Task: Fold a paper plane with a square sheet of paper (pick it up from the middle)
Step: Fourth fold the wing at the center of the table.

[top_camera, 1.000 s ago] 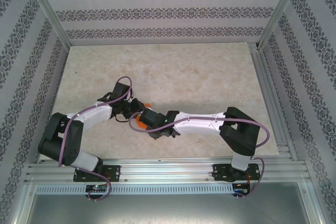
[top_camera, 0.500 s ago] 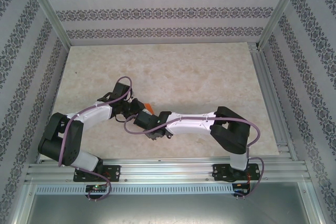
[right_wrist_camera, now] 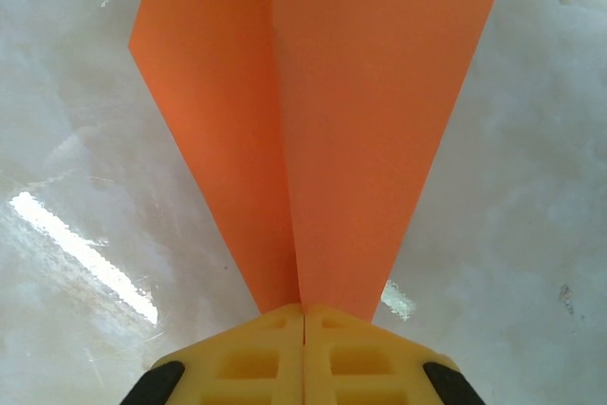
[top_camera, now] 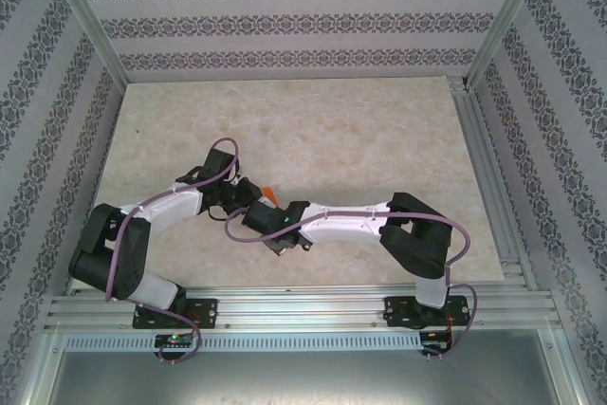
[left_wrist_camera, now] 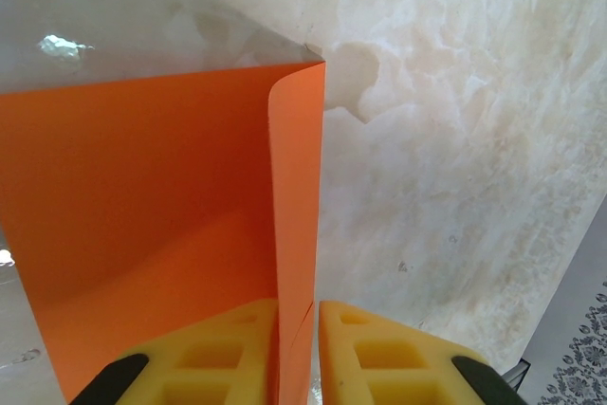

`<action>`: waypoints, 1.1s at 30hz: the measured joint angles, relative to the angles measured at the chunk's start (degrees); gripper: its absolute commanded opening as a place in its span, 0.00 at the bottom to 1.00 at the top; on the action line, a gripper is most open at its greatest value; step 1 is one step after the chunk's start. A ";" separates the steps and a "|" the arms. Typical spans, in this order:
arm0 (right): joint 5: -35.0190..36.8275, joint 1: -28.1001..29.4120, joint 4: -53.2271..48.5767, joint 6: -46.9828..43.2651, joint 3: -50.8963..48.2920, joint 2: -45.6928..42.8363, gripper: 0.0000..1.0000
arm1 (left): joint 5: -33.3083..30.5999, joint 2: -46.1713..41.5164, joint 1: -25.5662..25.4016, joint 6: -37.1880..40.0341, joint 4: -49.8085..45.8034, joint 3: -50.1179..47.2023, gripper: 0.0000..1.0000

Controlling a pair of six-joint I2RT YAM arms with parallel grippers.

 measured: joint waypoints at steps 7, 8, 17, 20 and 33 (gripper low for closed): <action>-1.55 -0.72 0.42 0.90 0.00 0.00 0.02 | -0.26 0.00 0.00 0.66 -1.79 0.79 0.33; -2.12 -0.98 0.68 1.36 0.00 0.00 0.00 | -0.52 -0.04 0.00 0.92 -2.32 1.14 0.37; -10.58 -4.02 6.67 5.84 -2.45 -0.57 0.01 | -4.87 -4.26 0.07 1.95 -6.97 2.54 0.67; -12.61 -4.98 7.85 7.02 -2.80 -0.85 0.01 | -7.17 -6.95 0.07 2.16 -8.98 2.75 0.70; -15.19 -7.69 8.90 11.82 -4.66 -5.75 0.00 | -12.98 -20.39 0.11 0.94 -10.64 -3.28 0.39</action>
